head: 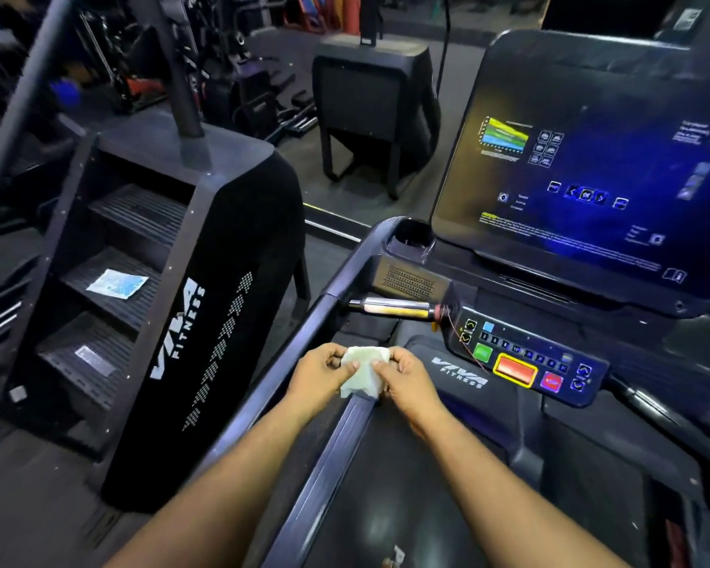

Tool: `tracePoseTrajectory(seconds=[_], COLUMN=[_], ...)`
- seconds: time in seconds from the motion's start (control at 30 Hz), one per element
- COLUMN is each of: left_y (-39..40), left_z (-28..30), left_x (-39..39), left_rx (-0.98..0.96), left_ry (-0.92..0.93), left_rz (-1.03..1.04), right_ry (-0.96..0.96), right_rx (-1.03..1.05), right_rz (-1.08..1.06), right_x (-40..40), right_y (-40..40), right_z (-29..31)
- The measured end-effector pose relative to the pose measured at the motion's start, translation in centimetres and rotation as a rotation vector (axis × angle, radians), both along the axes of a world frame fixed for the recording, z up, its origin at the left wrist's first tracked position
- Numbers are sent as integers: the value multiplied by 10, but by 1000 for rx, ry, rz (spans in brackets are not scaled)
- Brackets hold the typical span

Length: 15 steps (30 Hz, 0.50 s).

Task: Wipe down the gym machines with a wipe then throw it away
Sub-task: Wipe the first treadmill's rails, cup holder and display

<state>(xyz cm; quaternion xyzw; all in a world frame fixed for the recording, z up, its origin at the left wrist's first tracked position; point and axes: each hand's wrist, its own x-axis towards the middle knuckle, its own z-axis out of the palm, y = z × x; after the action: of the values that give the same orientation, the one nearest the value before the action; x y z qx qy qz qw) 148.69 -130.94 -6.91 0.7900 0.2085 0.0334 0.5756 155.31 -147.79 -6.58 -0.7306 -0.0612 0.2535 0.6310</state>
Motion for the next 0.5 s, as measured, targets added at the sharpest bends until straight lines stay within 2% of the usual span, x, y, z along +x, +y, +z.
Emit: tracePoseTrajectory(seconds=[0.17, 0.37, 0.5], left_y=[4, 30, 54], left_z=[0, -10, -14], left_x=[33, 73, 100], left_rx=[141, 300, 576], left_ry=[29, 95, 65], left_rz=[-4, -70, -180], right_ry=[-10, -264, -454], right_rx=[13, -163, -362], right_rz=[47, 17, -44], right_x=[34, 91, 125], right_y=[5, 30, 50], right_z=[6, -3, 1])
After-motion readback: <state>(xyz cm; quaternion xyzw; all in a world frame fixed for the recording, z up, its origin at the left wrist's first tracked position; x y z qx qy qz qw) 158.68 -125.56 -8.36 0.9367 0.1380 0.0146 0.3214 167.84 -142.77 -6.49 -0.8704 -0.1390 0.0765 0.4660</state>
